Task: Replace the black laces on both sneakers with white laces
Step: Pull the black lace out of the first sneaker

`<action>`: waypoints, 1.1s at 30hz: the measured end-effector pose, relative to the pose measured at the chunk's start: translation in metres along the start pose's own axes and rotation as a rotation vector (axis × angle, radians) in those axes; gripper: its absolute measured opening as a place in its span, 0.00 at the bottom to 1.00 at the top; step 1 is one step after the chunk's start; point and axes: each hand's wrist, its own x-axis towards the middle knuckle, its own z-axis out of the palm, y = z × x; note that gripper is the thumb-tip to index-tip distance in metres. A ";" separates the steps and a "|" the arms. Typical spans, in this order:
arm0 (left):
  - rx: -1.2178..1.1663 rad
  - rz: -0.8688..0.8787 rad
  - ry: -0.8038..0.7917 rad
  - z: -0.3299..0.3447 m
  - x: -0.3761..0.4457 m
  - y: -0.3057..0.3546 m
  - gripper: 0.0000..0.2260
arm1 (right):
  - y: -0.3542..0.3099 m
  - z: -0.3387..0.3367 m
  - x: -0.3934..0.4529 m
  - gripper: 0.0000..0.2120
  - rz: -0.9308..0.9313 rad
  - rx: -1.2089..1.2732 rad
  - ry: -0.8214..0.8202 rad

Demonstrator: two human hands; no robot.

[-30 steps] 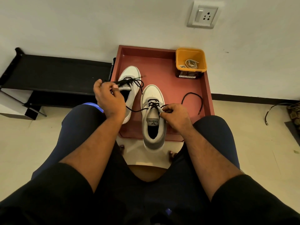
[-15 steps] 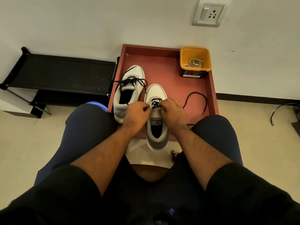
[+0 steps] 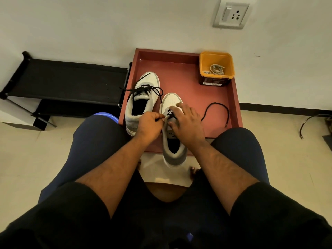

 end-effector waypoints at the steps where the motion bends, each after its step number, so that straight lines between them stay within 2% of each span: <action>1: 0.006 0.002 -0.001 0.000 0.001 -0.001 0.10 | -0.003 0.002 -0.001 0.15 -0.016 -0.037 -0.009; 6: 0.025 0.023 0.002 0.000 0.002 -0.002 0.11 | 0.004 0.001 0.003 0.07 0.080 0.077 0.097; 9: 0.033 0.024 0.006 0.000 0.003 -0.003 0.11 | 0.019 -0.012 0.006 0.07 0.411 0.290 0.235; 11: 0.040 0.035 0.006 0.001 0.004 -0.004 0.11 | 0.025 -0.017 0.006 0.10 0.505 0.322 0.244; 13: 0.051 0.054 -0.004 0.003 0.004 -0.002 0.10 | 0.022 -0.017 0.006 0.17 0.340 0.242 0.150; 15: 0.055 0.073 -0.022 0.004 0.004 0.000 0.10 | 0.013 -0.009 0.003 0.19 0.144 0.106 0.038; 17: 0.055 0.080 -0.032 0.003 0.004 0.000 0.10 | 0.006 0.000 0.000 0.13 0.092 0.026 -0.002; 20: 0.048 0.084 -0.036 0.002 0.002 0.000 0.11 | 0.006 0.000 0.004 0.07 0.116 0.038 0.056; 22: 0.028 0.063 -0.023 0.001 0.003 -0.001 0.11 | 0.013 -0.007 0.008 0.06 0.249 0.141 0.154; 25: -0.003 0.036 -0.005 0.001 0.004 -0.004 0.10 | 0.029 -0.025 0.012 0.07 0.576 0.340 0.385; 27: -0.004 0.040 -0.002 0.003 0.004 -0.004 0.10 | 0.034 -0.034 0.012 0.09 0.657 0.303 0.419; 28: -0.006 0.043 -0.003 0.004 0.004 -0.003 0.09 | 0.034 -0.035 0.011 0.13 0.600 0.249 0.384; 30: -0.003 0.055 -0.004 0.005 0.003 -0.002 0.09 | 0.026 -0.031 0.009 0.18 0.350 0.164 0.259; 32: 0.000 0.064 -0.011 0.005 0.003 -0.001 0.09 | 0.015 -0.017 0.005 0.15 0.134 0.075 0.113; 33: -0.002 0.067 -0.018 0.005 0.002 -0.001 0.09 | 0.011 -0.009 0.003 0.12 0.083 0.026 0.052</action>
